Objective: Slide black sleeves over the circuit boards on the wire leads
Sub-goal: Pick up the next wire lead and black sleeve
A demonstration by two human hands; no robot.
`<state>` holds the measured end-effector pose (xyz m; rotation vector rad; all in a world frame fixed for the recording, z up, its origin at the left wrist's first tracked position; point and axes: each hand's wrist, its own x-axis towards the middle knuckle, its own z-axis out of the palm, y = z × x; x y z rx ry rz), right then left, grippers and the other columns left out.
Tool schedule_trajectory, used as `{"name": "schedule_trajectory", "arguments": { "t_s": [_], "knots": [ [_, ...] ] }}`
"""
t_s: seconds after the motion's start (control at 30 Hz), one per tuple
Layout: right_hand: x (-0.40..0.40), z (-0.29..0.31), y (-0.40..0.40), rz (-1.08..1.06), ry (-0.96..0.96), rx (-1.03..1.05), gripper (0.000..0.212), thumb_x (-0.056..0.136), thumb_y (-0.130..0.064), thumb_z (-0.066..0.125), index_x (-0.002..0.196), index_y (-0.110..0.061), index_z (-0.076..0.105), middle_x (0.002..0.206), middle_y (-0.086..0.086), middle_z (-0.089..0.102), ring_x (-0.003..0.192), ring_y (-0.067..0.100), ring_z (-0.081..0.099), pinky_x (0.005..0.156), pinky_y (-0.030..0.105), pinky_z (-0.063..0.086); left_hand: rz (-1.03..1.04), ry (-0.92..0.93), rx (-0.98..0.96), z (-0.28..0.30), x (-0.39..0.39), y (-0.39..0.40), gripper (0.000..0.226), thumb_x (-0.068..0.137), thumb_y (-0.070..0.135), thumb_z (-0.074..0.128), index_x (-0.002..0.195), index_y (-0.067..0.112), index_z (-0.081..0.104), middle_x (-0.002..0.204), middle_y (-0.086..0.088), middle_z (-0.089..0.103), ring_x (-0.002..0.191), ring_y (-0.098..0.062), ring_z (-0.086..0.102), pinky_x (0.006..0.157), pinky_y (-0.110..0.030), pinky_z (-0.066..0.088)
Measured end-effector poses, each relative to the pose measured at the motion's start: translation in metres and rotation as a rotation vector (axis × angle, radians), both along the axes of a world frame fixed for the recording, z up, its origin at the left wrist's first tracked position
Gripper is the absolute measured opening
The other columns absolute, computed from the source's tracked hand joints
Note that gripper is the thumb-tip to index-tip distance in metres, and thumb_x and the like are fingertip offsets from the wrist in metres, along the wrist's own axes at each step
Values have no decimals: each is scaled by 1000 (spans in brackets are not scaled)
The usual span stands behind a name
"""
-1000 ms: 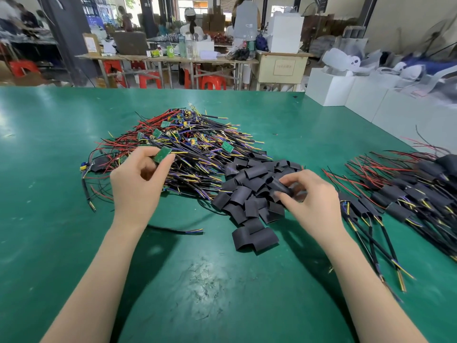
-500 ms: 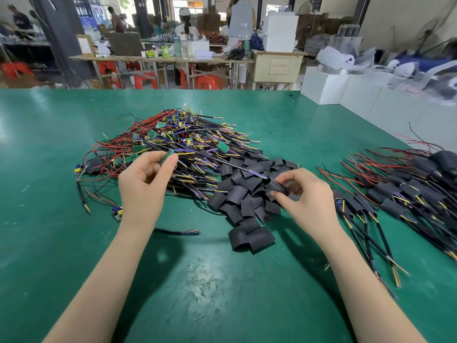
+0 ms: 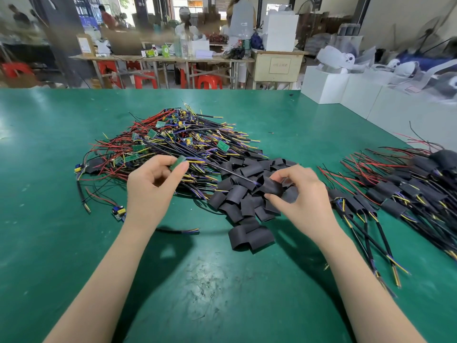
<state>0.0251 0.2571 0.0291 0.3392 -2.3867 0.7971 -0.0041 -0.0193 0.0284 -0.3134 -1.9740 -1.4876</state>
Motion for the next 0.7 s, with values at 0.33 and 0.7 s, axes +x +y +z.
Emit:
{"name": "schedule_trajectory", "arguments": {
  "t_s": [0.33, 0.7],
  "knots": [
    [3, 1, -14, -74, 175, 248, 28, 65, -16, 72, 91, -12, 66, 91, 0, 64, 85, 29, 51, 73, 42, 45, -217, -112, -291, -12, 15, 32, 21, 81, 43, 67, 80, 22, 65, 58, 3, 54, 55, -10, 44, 59, -33, 41],
    [14, 3, -37, 215, 173, 153, 31, 68, -9, 69, 99, -9, 65, 99, 1, 62, 91, 23, 56, 76, 34, 48, -565, -419, -61, -10, 20, 43, 46, 94, 40, 46, 62, 11, 63, 64, -25, 54, 50, -8, 39, 52, -17, 33]
  ]
}}
